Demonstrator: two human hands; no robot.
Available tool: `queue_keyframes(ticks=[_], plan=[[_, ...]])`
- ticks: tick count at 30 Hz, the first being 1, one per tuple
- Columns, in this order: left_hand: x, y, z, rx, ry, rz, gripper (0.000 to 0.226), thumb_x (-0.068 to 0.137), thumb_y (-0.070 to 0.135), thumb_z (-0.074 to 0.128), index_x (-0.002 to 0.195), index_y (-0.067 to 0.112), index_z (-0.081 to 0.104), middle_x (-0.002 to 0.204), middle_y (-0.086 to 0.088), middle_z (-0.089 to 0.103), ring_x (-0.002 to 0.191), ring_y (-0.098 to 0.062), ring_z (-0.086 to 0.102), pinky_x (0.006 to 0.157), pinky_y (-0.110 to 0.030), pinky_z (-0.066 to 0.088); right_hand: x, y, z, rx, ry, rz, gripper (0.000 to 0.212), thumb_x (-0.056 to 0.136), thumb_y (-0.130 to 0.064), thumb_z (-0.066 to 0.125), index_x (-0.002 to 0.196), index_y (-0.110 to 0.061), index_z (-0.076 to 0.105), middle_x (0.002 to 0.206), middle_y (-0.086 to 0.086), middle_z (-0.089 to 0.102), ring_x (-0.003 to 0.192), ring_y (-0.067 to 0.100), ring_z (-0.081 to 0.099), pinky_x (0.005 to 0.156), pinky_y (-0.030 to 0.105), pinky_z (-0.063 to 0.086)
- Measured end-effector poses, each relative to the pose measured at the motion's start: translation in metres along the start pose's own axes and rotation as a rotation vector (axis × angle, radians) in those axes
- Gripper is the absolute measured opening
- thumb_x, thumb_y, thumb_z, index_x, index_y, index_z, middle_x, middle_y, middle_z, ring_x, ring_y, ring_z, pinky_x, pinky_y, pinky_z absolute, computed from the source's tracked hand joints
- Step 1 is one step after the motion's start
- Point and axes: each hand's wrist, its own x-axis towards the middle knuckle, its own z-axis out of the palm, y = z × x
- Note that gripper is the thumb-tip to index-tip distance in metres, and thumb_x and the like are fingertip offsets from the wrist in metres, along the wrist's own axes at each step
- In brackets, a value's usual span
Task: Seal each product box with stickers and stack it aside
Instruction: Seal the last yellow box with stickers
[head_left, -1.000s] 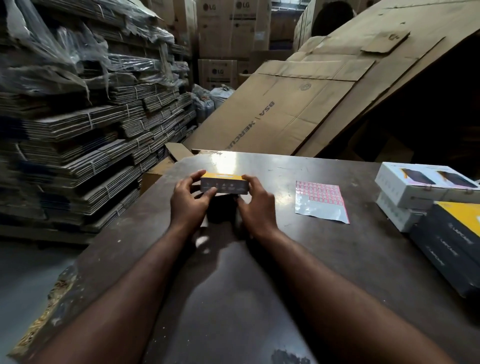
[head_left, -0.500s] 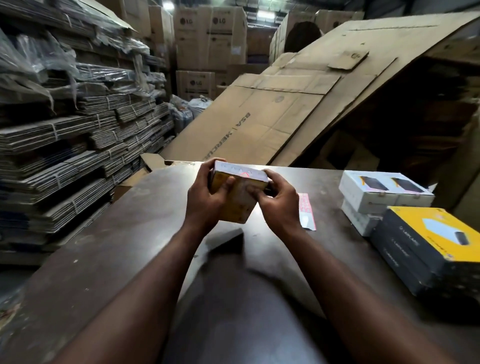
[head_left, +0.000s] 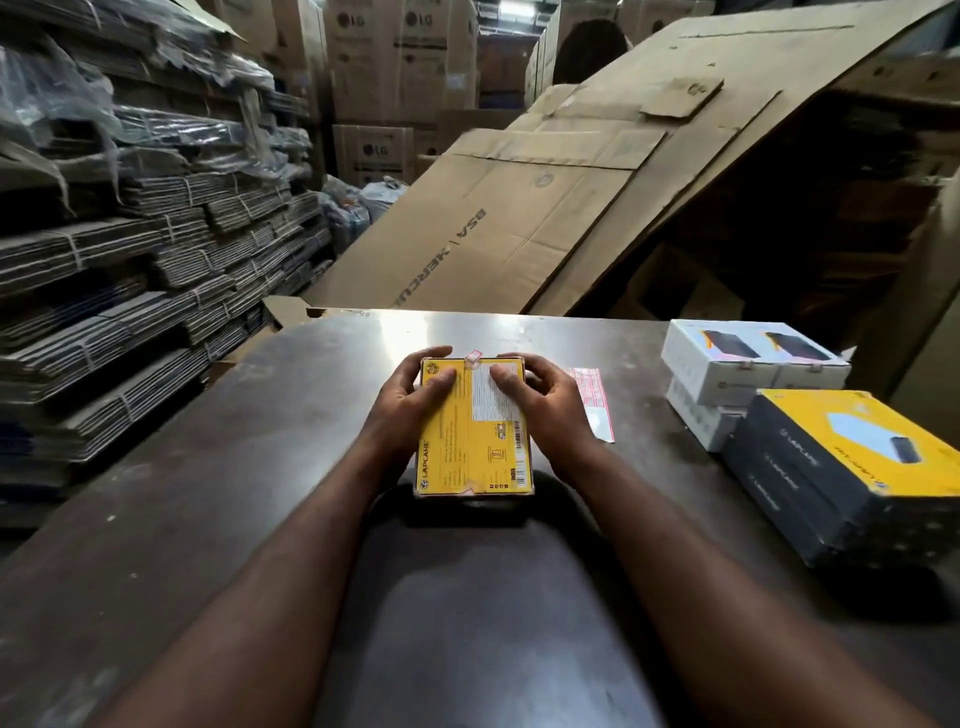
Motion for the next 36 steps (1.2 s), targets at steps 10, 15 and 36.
queue_keyframes(ticks=[10, 15, 36], plan=[[0.004, -0.005, -0.003, 0.047, -0.01, -0.011, 0.005, 0.101, 0.022, 0.059, 0.105, 0.023, 0.061, 0.096, -0.01, 0.069, 0.075, -0.019, 0.072, 0.061, -0.03, 0.06, 0.003, 0.005, -0.002, -0.045, -0.039, 0.045, 0.014, 0.096, -0.02, 0.066, 0.109, -0.014, 0.067, 0.101, 0.009, 0.071, 0.093, 0.025, 0.073, 0.072, 0.032, 0.062], [0.005, -0.006, -0.001, 0.099, 0.015, 0.054, 0.011, 0.099, 0.023, 0.061, 0.11, 0.018, 0.062, 0.092, -0.006, 0.07, 0.076, -0.02, 0.072, 0.063, -0.031, 0.059, 0.002, -0.002, -0.001, -0.099, -0.012, -0.028, 0.022, 0.098, -0.014, 0.062, 0.119, -0.012, 0.069, 0.103, 0.003, 0.069, 0.081, 0.009, 0.072, 0.063, 0.018, 0.055], [0.0, 0.003, 0.002, 0.173, 0.057, 0.256, 0.033, 0.084, 0.047, 0.069, 0.11, 0.026, 0.066, 0.101, -0.006, 0.072, 0.093, -0.026, 0.073, 0.076, -0.052, 0.063, 0.017, -0.031, 0.005, -0.232, -0.028, -0.186, 0.012, 0.092, -0.024, 0.072, 0.098, -0.013, 0.074, 0.092, 0.0, 0.072, 0.089, 0.014, 0.069, 0.074, 0.025, 0.054]])
